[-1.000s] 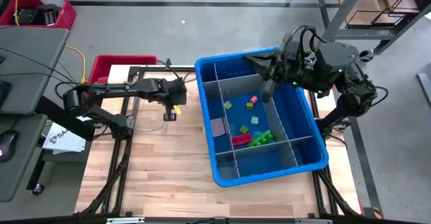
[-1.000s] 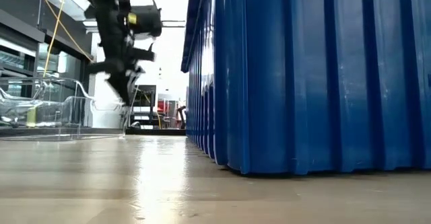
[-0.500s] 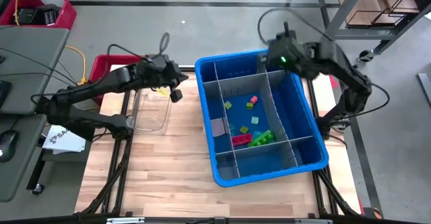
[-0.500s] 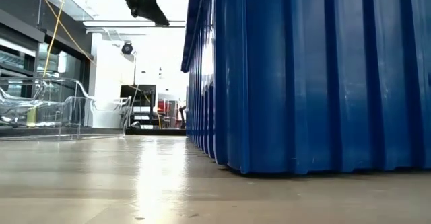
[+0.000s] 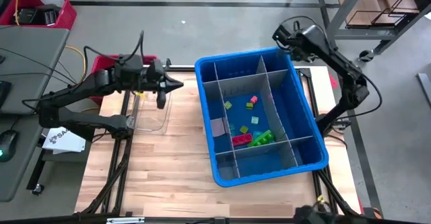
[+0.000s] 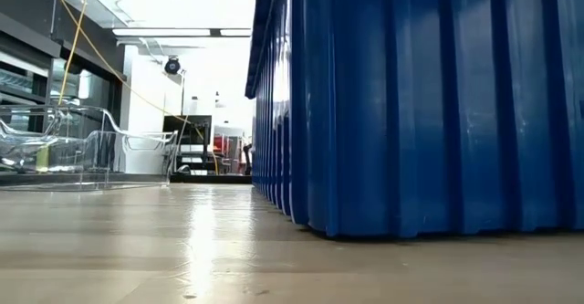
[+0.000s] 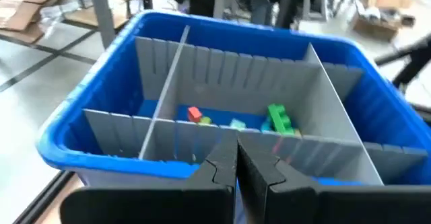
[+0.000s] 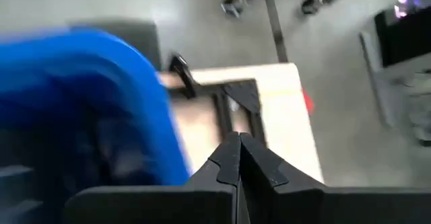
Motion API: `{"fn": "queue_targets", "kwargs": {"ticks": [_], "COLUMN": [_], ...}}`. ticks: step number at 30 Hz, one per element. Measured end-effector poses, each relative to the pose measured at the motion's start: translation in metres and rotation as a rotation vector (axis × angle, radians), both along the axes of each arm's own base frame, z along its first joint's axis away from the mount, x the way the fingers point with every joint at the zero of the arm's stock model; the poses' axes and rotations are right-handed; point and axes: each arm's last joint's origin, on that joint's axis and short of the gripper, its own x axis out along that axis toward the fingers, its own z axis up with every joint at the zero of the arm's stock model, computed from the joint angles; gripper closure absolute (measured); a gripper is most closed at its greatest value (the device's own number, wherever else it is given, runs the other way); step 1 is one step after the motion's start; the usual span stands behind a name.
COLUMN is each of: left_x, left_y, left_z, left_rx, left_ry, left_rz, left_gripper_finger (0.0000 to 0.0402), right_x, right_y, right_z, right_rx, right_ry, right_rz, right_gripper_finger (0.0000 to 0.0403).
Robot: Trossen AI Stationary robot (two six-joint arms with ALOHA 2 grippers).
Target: Sort blocks
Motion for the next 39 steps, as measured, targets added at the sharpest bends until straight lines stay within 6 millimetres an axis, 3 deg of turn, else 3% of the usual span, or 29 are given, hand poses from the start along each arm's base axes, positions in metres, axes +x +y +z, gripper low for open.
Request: {"fn": "queue_targets", "kwargs": {"ticks": [4, 7, 13, 18, 24, 33, 39], "left_x": [-0.005, -0.005, -0.001, 0.0, -0.002, -0.017, -0.013], "left_y": [-0.008, -0.01, -0.011, -0.012, -0.012, -0.022, -0.025], "left_z": [-0.006, -0.013, -0.027, -0.035, -0.053, -0.116, -0.142], "left_rx": [0.01, 0.026, 0.018, -0.001, -0.051, -0.294, -0.329], "left_ry": [0.083, 0.142, 0.173, 0.192, 0.289, 0.615, 0.599], "left_rz": [-0.008, 0.019, 0.027, 0.031, 0.072, 0.16, 0.177], "left_gripper_finger": [0.0401, 0.0401, 0.0401, 0.0401, 0.0401, 0.0401, 0.0401], "right_x": [-0.018, -0.019, -0.022, -0.024, -0.019, -0.015, -0.001], "right_y": [0.003, 0.012, 0.042, 0.078, 0.122, 0.17, 0.196], "right_z": [-0.009, -0.015, -0.049, -0.067, -0.062, -0.051, -0.052], "right_rx": [0.129, 0.198, 0.399, 0.448, 0.401, 0.331, 0.346], "right_ry": [0.072, 0.066, -0.017, -0.019, -0.17, -0.267, -0.372], "right_rz": [0.032, 0.103, 0.111, 0.102, 0.093, 0.108, 0.141], "right_gripper_finger": [0.0403, 0.0403, 0.0403, 0.0403, 0.0403, 0.0403, 0.0403]}}
